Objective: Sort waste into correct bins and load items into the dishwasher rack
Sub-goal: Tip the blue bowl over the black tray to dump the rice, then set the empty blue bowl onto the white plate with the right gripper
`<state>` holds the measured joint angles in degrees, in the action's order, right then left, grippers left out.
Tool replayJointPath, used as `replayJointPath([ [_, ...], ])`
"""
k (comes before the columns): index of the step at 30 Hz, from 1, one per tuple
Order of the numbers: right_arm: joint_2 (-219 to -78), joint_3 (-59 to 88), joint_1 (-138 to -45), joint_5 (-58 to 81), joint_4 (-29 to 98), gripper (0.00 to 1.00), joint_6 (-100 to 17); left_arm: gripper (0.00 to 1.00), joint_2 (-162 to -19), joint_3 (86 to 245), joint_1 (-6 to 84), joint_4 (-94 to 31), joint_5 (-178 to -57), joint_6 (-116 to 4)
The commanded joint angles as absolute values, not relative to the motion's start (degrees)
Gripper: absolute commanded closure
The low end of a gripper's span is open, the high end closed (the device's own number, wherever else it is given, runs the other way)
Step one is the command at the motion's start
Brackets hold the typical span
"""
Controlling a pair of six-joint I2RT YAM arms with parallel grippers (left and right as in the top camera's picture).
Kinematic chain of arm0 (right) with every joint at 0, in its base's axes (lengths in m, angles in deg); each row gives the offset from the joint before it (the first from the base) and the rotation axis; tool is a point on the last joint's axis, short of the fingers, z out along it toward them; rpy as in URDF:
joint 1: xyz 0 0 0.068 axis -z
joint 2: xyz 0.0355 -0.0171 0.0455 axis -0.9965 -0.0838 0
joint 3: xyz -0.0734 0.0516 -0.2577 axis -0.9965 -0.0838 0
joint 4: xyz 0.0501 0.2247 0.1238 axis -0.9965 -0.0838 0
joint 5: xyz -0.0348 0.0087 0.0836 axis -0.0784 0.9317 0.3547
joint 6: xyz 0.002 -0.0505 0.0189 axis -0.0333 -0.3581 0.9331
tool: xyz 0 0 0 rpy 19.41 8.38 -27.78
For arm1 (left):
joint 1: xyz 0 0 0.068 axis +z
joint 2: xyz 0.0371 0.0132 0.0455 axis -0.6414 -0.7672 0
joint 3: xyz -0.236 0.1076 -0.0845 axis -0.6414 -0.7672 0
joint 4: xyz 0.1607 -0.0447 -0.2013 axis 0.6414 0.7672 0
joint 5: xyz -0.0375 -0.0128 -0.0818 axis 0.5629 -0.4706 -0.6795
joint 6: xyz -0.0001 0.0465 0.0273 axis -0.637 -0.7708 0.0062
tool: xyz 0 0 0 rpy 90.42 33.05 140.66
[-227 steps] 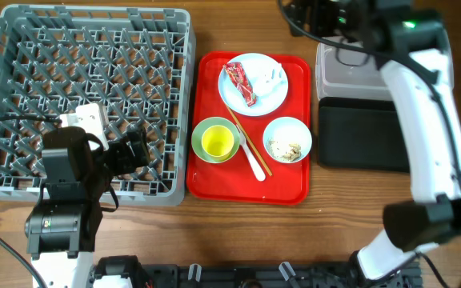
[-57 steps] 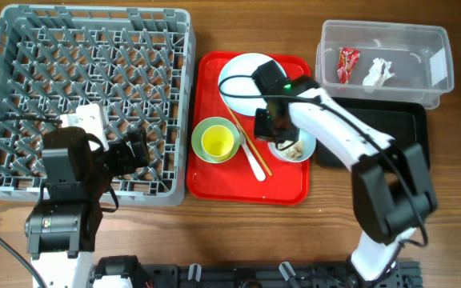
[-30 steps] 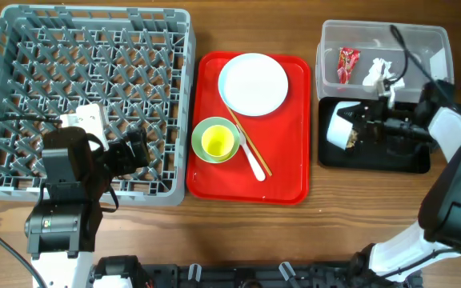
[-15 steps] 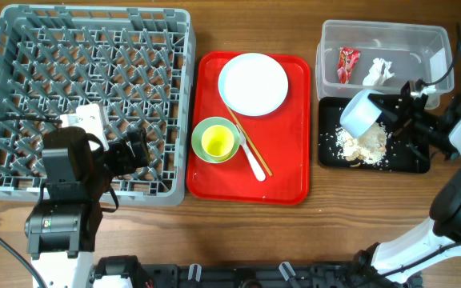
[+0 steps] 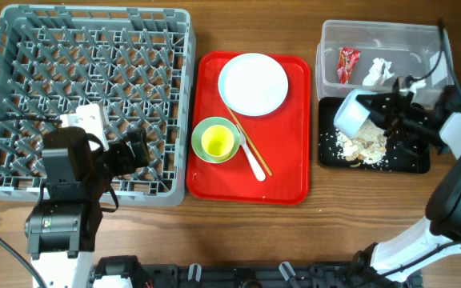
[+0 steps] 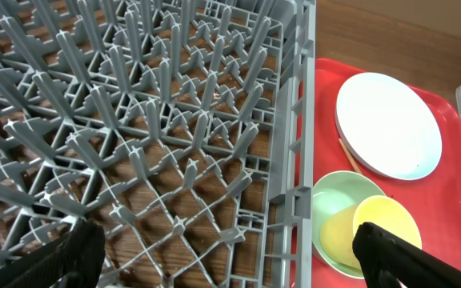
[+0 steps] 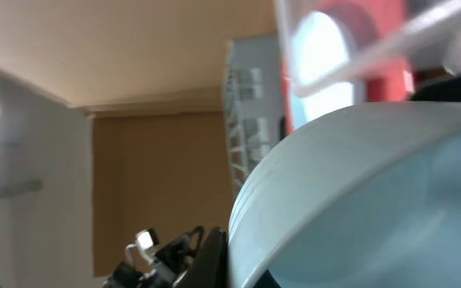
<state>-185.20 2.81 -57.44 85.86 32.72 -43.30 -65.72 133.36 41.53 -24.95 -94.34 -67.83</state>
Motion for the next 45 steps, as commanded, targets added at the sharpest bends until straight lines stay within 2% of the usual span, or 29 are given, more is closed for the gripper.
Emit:
replayJointPath([
  [1,-181.3,4.1,-60.4,76.4,28.8,0.96,-47.1,0.00,-65.6,134.4,41.6,-25.1,-95.2,-67.5],
  [6,-172.4,9.5,-67.2,61.7,20.7,0.96,-49.7,0.00,-65.6,134.4,41.6,-25.1,-95.2,-67.5],
  [12,-166.8,18.4,-82.6,44.4,20.4,0.96,-49.6,0.00,-65.6,134.4,41.6,-25.1,-95.2,-67.5],
  [18,-168.8,19.2,-99.6,23.6,35.8,0.96,-52.5,0.00,-65.6,134.4,41.6,-25.1,-95.2,-67.5],
  [23,-177.3,19.2,-109.9,13.6,41.0,0.96,-55.3,0.00,-65.6,134.4,41.6,-25.1,-95.2,-67.5],
  [31,-190.9,19.2,-113.4,15.1,45.7,0.95,-54.9,0.00,-65.6,134.4,41.6,-25.1,-95.2,-67.5],
  [33,-192.0,19.2,-113.4,17.1,45.7,0.88,-54.9,0.00,-65.6,134.4,41.6,-25.1,-95.2,-67.5],
  [37,-191.5,19.3,-113.4,20.6,45.1,0.84,-53.3,0.00,-65.6,134.4,41.6,-25.1,-95.2,-67.5],
  [39,-190.1,19.4,-113.3,20.7,44.3,0.78,-52.0,0.00,-65.6,134.4,41.6,-25.1,-95.2,-67.5],
  [45,-180.2,25.6,-113.3,20.5,33.4,0.76,-51.9,0.00,-65.6,134.4,41.6,-25.1,-95.2,-67.5],
])
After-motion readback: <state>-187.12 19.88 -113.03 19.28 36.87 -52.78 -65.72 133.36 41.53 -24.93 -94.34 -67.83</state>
